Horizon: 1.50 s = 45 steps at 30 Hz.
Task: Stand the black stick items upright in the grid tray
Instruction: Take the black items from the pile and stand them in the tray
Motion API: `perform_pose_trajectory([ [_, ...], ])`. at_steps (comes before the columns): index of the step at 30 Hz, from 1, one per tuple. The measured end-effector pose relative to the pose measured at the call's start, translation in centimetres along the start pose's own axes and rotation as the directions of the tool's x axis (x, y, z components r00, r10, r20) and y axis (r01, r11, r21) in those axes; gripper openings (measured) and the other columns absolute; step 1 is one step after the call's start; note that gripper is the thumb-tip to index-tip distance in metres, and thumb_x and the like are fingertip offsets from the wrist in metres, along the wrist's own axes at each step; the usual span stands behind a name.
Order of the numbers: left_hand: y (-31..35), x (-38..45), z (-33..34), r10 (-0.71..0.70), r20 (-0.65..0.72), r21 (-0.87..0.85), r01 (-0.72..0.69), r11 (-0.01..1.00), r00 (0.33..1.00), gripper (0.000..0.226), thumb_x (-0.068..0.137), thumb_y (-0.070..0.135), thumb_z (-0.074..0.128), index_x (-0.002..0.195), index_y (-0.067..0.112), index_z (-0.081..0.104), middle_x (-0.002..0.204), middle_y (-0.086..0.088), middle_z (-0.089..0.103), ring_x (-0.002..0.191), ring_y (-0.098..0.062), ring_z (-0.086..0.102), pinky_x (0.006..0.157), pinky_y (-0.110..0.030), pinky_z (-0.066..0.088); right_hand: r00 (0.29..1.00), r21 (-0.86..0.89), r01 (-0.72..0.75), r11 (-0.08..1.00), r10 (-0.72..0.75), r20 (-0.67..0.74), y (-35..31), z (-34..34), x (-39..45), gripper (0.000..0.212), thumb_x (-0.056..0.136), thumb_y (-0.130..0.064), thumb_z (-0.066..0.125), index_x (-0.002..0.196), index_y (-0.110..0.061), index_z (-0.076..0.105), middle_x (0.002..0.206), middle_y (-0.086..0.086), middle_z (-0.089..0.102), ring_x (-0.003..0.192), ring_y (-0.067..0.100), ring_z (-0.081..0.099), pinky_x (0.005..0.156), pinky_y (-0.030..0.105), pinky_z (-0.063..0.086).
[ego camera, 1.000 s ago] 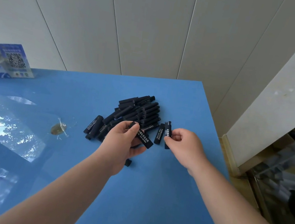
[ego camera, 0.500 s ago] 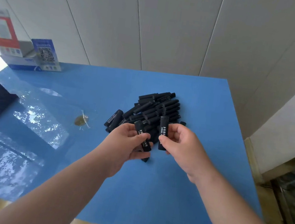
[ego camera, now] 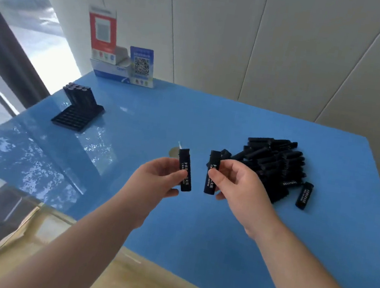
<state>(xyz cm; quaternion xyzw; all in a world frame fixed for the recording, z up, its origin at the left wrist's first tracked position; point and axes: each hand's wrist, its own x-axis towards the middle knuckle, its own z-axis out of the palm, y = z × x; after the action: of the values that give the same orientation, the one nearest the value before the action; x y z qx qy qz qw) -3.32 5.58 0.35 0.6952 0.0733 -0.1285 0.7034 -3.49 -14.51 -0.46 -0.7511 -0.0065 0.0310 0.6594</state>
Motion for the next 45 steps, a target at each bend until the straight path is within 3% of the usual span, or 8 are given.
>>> perform_pose_trajectory([
  [7,0.2,-2.5,-12.9,0.039,-0.092,0.007,-0.038,0.999,0.995,0.017,0.092,0.022,0.069,0.108,0.024,0.072,0.104,0.004,0.076,0.100,-0.014,0.071,0.076,-0.027,0.047,0.998,-0.013,0.013,1.000,-0.012,0.065,-2.2,12.3,1.1,0.010,0.092,-0.029,0.072,0.097,-0.039,0.071,0.095,-0.011,0.075,0.084,0.009,0.070,0.066,0.020,0.055],
  [18,0.0,-3.8,-29.2,0.100,-0.113,0.028,-0.098,0.995,0.989,0.006,0.090,0.033,0.069,0.094,0.033,0.074,0.099,0.003,0.076,0.092,-0.014,0.072,0.074,-0.029,0.050,0.990,-0.007,0.047,0.999,-0.045,0.130,-4.5,29.3,2.8,0.009,0.097,-0.030,0.065,0.096,-0.029,0.073,0.089,-0.008,0.077,0.077,0.007,0.070,0.065,0.015,0.052],
  [22,-0.1,-1.9,-31.9,0.098,-0.108,0.005,-0.098,0.995,0.989,0.013,0.086,0.028,0.069,0.098,0.030,0.073,0.101,0.000,0.075,0.092,-0.018,0.071,0.075,-0.030,0.051,0.988,-0.014,0.040,0.999,-0.037,0.149,-4.5,31.4,4.7,0.009,0.096,-0.026,0.066,0.103,-0.029,0.071,0.093,-0.008,0.076,0.081,0.012,0.073,0.067,0.022,0.056],
  [27,0.7,2.5,-34.3,0.079,-0.067,-0.009,-0.080,0.997,0.995,0.022,0.082,0.030,0.067,0.101,0.021,0.072,0.104,-0.008,0.074,0.095,-0.024,0.071,0.077,-0.033,0.056,0.986,-0.033,0.059,0.998,-0.053,0.159,-3.9,32.4,9.1,0.008,0.091,-0.026,0.071,0.093,-0.034,0.071,0.092,-0.007,0.075,0.086,0.014,0.071,0.071,0.029,0.059],
  [32,2.3,7.7,-36.5,0.125,-0.096,0.118,-0.114,0.987,0.988,0.014,0.090,0.029,0.066,0.098,0.019,0.072,0.097,-0.003,0.075,0.092,-0.021,0.072,0.074,-0.030,0.056,0.984,-0.050,0.074,0.996,-0.065,0.163,-4.3,33.9,14.9,0.012,0.080,-0.037,0.067,0.091,-0.040,0.064,0.087,-0.009,0.070,0.080,0.018,0.068,0.078,0.049,0.060],
  [36,3.7,11.1,-37.8,0.184,-0.108,0.172,-0.164,0.971,0.977,0.019,0.093,0.016,0.067,0.094,0.035,0.068,0.085,0.008,0.070,0.084,-0.014,0.072,0.067,-0.023,0.057,0.986,-0.060,0.071,0.996,-0.061,0.153,-4.8,34.8,18.8,0.012,0.080,-0.037,0.068,0.089,-0.043,0.063,0.089,-0.011,0.070,0.077,0.017,0.070,0.073,0.043,0.061],
  [41,5.4,15.1,-39.3,0.165,-0.118,0.202,-0.139,0.970,0.979,0.005,0.094,0.019,0.064,0.096,0.021,0.068,0.089,-0.001,0.074,0.082,-0.019,0.074,0.073,-0.028,0.059,0.999,-0.021,0.005,1.000,-0.004,0.043,-4.7,35.7,22.0,0.004,0.092,-0.031,0.066,0.090,-0.032,0.069,0.089,-0.006,0.074,0.082,0.018,0.073,0.066,0.028,0.057],
  [45,7.3,18.8,-40.9,0.309,-0.088,0.486,-0.230,0.843,0.947,0.010,0.091,0.029,0.068,0.100,0.029,0.071,0.087,0.011,0.073,0.078,-0.002,0.070,0.074,-0.018,0.051,0.996,-0.103,-0.010,0.995,0.001,-0.084,-4.6,36.3,24.0,0.004,0.094,-0.025,0.068,0.090,-0.026,0.070,0.089,-0.004,0.074,0.085,0.016,0.070,0.071,0.032,0.060],
])
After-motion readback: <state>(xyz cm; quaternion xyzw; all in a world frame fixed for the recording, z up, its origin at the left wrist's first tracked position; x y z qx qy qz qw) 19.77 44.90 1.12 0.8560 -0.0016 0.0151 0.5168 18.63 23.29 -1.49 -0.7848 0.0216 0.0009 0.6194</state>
